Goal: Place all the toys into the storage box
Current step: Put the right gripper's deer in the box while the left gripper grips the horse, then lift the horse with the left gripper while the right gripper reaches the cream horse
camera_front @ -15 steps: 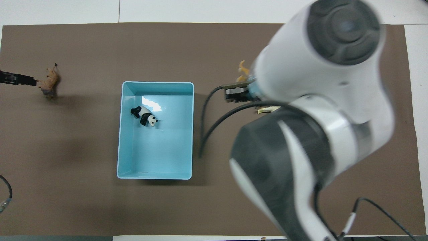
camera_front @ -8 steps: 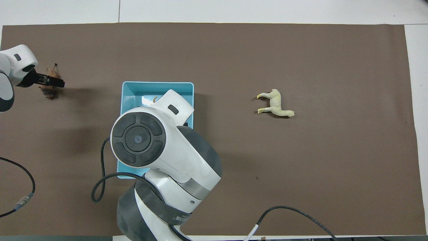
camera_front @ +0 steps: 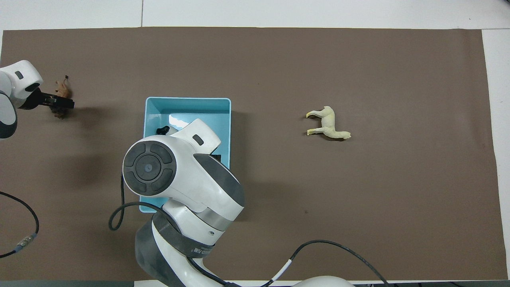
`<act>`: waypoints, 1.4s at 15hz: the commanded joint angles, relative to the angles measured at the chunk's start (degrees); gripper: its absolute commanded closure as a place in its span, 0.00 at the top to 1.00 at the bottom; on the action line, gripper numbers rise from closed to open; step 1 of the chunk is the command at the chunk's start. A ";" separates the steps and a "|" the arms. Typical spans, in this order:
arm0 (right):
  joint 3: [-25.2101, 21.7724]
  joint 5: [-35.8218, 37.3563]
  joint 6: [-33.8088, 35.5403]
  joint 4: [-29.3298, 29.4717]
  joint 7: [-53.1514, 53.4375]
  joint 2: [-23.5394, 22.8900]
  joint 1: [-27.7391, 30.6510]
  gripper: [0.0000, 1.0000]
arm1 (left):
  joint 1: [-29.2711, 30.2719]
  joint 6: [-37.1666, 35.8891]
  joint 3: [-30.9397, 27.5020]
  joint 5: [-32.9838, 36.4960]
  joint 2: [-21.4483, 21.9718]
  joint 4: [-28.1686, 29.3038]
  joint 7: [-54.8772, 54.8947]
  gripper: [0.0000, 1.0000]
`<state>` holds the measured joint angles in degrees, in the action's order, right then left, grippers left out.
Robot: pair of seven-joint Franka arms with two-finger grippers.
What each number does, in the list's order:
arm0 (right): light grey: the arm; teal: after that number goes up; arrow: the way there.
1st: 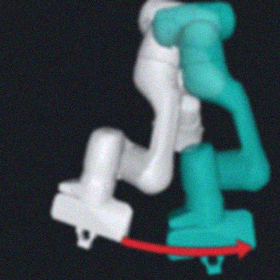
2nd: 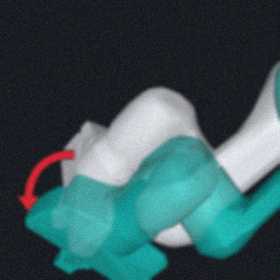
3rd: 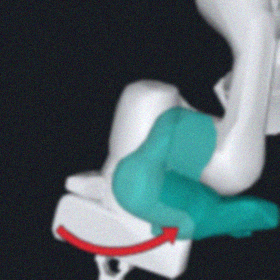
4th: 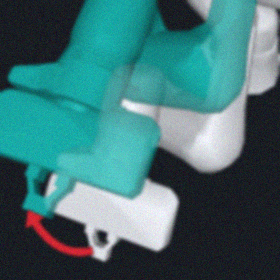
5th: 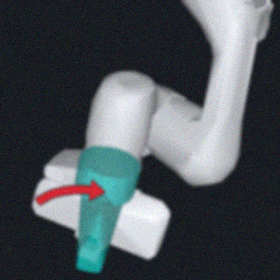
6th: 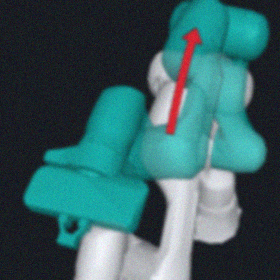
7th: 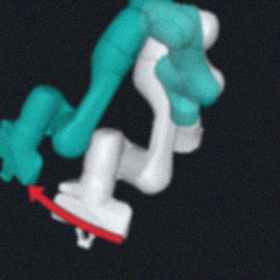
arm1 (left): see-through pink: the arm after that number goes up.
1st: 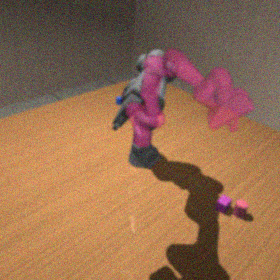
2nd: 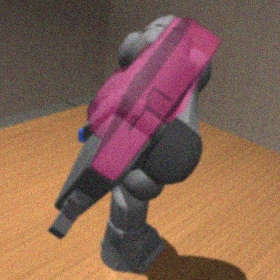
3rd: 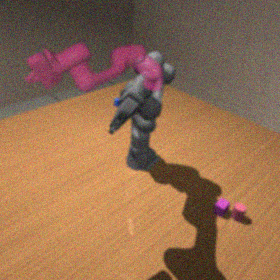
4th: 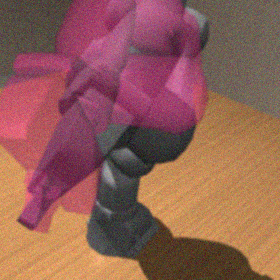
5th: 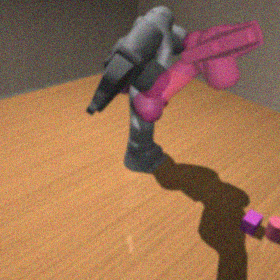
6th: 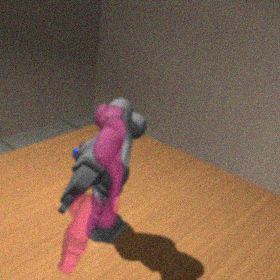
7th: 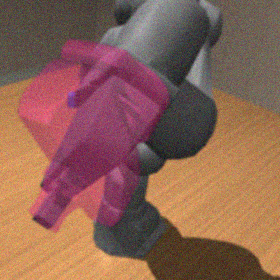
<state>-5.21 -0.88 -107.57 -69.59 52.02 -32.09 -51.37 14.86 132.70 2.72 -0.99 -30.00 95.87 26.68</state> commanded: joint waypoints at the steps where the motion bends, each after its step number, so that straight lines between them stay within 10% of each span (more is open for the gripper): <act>1: -1.20 -0.17 4.73 0.77 -0.06 3.68 3.98 1.00 | 2.10 2.65 0.01 0.29 0.12 2.48 0.48 1.00; 7: -1.73 1.67 5.89 -13.25 -20.62 9.66 16.46 1.00 | 1.14 7.22 0.01 0.20 0.30 4.86 -4.09 0.90; 10: -1.82 3.78 -7.08 -29.75 -25.90 15.11 21.21 1.00 | 1.05 7.13 0.01 0.02 0.21 4.59 -6.90 0.09; 11: -1.82 4.31 -12.96 -35.38 -27.57 16.60 22.27 1.00 | 1.05 6.87 0.01 -0.07 0.21 4.42 -6.99 0.00; 21: -1.73 5.37 -25.49 -40.19 -30.22 13.02 29.05 1.00 | -5.62 -10.70 0.45 -0.95 6.08 -7.27 -22.26 0.00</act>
<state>-7.53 3.68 -130.83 -108.89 21.98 -18.92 -22.90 12.29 126.80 3.96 -1.62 -27.87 89.29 9.90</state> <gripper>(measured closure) 0.000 0.551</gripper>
